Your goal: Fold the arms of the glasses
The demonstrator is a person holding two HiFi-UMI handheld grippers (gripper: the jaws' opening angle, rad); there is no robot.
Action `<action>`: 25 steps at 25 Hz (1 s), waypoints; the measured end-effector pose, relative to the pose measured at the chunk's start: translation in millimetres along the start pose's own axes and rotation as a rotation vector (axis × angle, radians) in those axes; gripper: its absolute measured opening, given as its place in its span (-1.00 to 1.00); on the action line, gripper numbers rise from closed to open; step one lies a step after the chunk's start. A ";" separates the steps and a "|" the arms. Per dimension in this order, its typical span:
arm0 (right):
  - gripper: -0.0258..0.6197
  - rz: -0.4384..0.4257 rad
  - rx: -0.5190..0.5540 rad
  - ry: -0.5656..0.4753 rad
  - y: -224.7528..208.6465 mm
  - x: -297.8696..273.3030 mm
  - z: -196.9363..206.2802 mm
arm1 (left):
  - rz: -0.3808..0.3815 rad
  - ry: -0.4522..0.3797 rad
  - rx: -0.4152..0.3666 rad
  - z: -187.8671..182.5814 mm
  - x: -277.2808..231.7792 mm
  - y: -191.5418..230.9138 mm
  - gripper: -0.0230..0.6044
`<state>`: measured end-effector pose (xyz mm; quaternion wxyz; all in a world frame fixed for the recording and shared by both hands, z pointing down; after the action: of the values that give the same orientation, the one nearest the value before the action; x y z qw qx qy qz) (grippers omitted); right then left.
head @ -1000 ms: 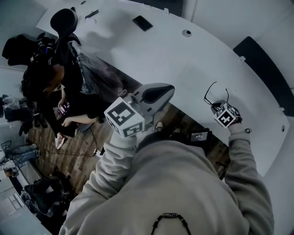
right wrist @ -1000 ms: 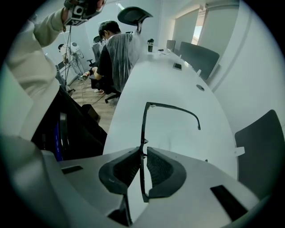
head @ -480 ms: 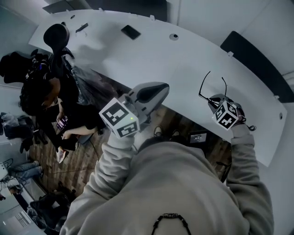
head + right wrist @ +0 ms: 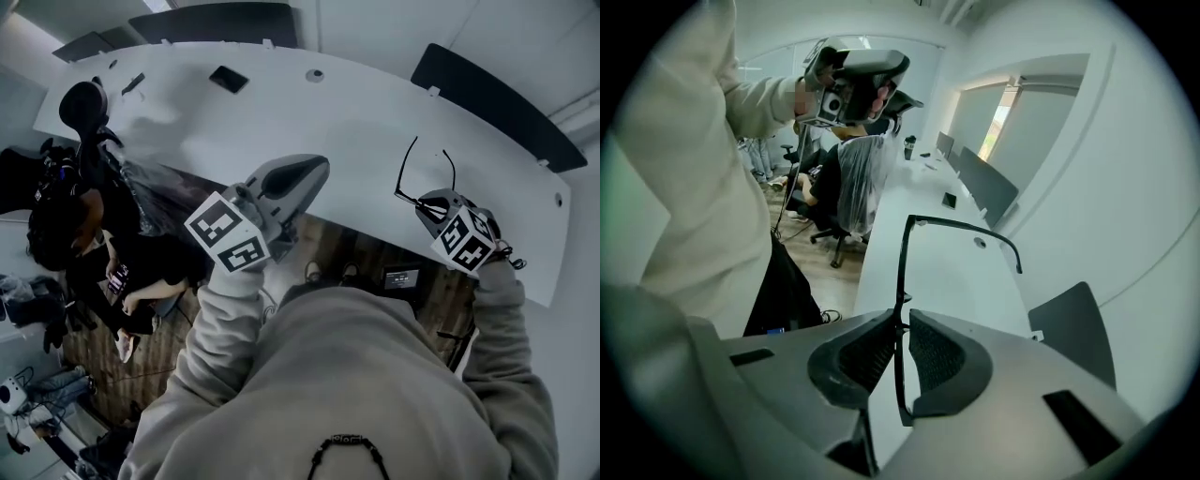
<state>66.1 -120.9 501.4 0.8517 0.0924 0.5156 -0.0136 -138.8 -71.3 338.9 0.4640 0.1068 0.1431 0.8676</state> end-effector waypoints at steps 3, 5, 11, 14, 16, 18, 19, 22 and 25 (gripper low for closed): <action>-0.73 0.035 -0.032 -0.012 3.2 16.6 2.7 | 0.047 0.014 -0.016 -2.0 -11.9 -10.7 -0.91; -0.73 0.044 -0.074 -0.032 6.9 27.4 9.2 | 0.074 0.050 -0.077 1.1 -23.8 -22.5 -0.91; -0.73 0.034 -0.248 -0.194 24.9 73.3 0.8 | 0.159 0.092 -0.179 -1.0 -52.0 -49.2 -0.91; -0.73 0.037 -0.282 -0.267 30.2 95.3 -8.3 | 0.195 0.094 -0.207 -4.0 -63.2 -59.6 -0.91; -0.73 0.039 -0.309 -0.313 32.4 107.9 -12.4 | 0.220 0.090 -0.214 -6.7 -70.0 -66.4 -0.91; -0.73 0.035 -0.352 -0.365 34.4 119.3 -16.2 | 0.243 0.089 -0.222 -8.4 -76.6 -72.5 -0.91; -0.73 0.030 -0.375 -0.395 35.4 124.7 -18.2 | 0.256 0.090 -0.231 -8.8 -79.7 -75.9 -0.91; -0.73 0.003 -0.423 -0.478 41.2 139.2 -24.6 | 0.296 0.088 -0.288 -9.9 -89.0 -89.1 -0.90; -0.73 -0.007 -0.450 -0.524 47.7 150.4 -26.3 | 0.332 0.078 -0.322 -13.2 -98.4 -100.2 -0.75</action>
<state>119.0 -58.7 364.0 0.9542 -0.1062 0.2698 0.0741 -11.6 -102.5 286.5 0.3203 0.0201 0.0012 0.9471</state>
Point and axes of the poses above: the fingertips, and each gripper's own axes: x backward along the fingers, y to its left, z out of its underside, the point moved 2 cm from there along x, backward along the fingers, and after that the axes turned 6 degrees about -z, right-handed, at the moved point
